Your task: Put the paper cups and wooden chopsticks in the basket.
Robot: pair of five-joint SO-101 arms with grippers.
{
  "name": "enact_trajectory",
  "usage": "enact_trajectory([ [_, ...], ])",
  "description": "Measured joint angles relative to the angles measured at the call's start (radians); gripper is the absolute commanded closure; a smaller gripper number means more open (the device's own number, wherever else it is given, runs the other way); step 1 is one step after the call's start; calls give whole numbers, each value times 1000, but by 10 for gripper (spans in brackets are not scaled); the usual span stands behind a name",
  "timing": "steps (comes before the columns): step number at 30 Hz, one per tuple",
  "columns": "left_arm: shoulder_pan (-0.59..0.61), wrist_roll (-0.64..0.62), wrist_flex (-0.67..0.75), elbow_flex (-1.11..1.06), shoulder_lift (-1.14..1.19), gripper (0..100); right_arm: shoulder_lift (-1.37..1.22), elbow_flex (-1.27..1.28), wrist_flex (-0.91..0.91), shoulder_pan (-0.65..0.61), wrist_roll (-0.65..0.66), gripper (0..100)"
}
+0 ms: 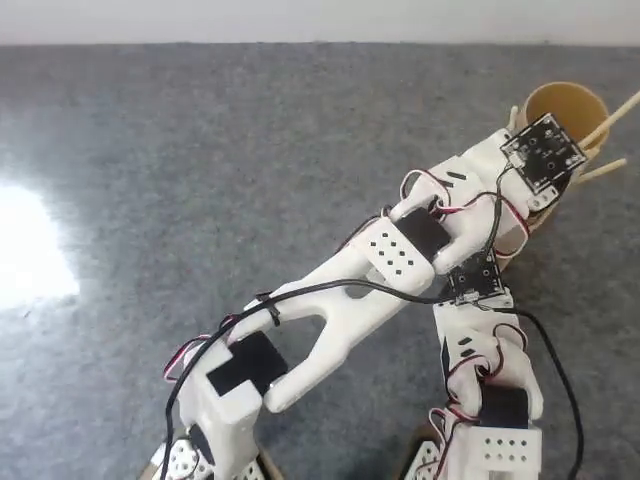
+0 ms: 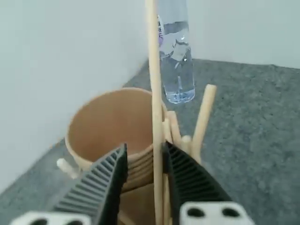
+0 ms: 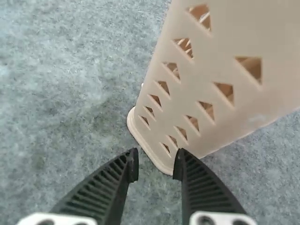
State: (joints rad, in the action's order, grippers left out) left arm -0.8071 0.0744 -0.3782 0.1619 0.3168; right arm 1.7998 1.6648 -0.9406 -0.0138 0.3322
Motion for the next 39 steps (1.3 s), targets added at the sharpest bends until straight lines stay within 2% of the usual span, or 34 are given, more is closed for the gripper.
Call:
enact_trajectory([
  [6, 0, 0, -92, 0, -51, 844, 0, 0, 0, 0, 2, 862],
  [11, 11, 2, -107, 0, -153, 846, 3, 0, 0, 0, 2, 862],
  [16, 106, 2, -130, 0, -282, 849, 0, 0, 0, 3, 2, 862],
  [20, 135, 2, -229, 6, -382, 849, 0, 0, 0, -3, 2, 862],
  [24, 84, 3, -379, 68, -526, 849, 0, 0, 0, -3, 2, 862],
  [29, 78, 117, -681, 238, -632, 849, 0, 0, 0, -3, 2, 862],
  [33, 244, 123, -985, 287, -644, 849, 0, 0, 0, -3, 2, 862],
  [39, 528, 92, -1272, 290, -643, 850, 0, 0, 0, -3, 2, 862],
])
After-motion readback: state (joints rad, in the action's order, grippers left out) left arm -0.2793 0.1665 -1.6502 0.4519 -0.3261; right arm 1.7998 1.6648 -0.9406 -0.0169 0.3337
